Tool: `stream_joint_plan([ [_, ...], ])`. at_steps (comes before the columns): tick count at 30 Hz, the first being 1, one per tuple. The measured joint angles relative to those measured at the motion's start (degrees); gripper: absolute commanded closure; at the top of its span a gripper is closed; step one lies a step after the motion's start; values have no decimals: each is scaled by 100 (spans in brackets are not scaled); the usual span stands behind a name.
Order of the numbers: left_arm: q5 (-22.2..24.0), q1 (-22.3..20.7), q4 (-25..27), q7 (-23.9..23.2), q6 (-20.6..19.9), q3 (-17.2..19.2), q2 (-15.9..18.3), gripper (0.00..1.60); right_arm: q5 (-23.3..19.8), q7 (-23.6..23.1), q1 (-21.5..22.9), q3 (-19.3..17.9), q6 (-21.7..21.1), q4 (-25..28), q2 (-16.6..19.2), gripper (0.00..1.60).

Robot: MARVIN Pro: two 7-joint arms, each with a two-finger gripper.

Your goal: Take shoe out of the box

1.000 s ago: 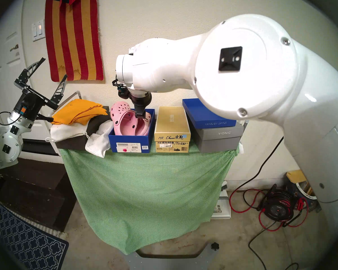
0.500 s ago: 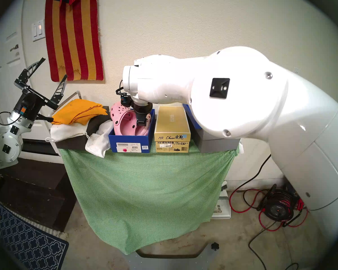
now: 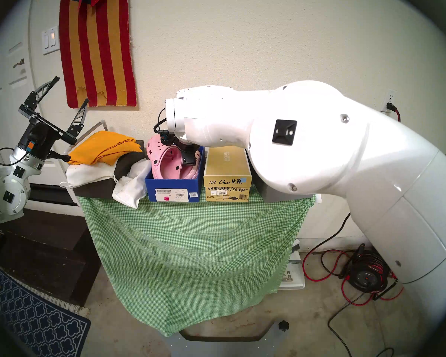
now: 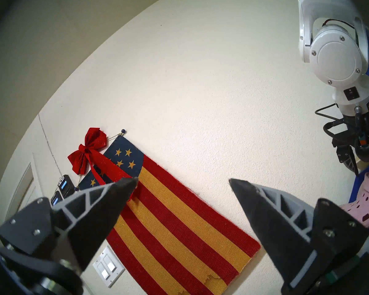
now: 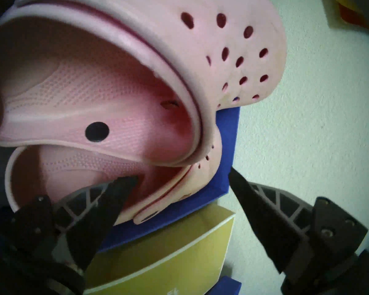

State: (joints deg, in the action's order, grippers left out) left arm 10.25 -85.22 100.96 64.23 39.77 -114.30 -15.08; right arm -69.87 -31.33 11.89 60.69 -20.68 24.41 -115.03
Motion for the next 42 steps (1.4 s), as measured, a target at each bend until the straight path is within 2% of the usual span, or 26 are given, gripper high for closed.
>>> stream_joint_plan([
  [8,1,-4,1,-3,-1,-3,0,0,495,585,-253,-191,301,-29,0,0],
  [9,1,-5,1,-3,-1,-4,0,0,565,671,-294,-221,322,-34,1,55],
  [10,1,-5,1,-4,-1,-4,0,0,631,740,-323,-246,337,-35,1,94],
  [13,1,-6,1,-6,-1,-4,1,0,858,896,-373,-342,359,-11,2,134],
  [14,1,-6,1,-6,-1,-4,1,0,908,922,-375,-367,360,3,2,160],
  [28,1,-11,2,-12,-1,-2,3,0,1927,1161,-327,-938,83,318,3,160],
  [42,1,-15,3,-16,-1,-2,4,0,2835,1015,-72,-1357,-464,624,0,160],
])
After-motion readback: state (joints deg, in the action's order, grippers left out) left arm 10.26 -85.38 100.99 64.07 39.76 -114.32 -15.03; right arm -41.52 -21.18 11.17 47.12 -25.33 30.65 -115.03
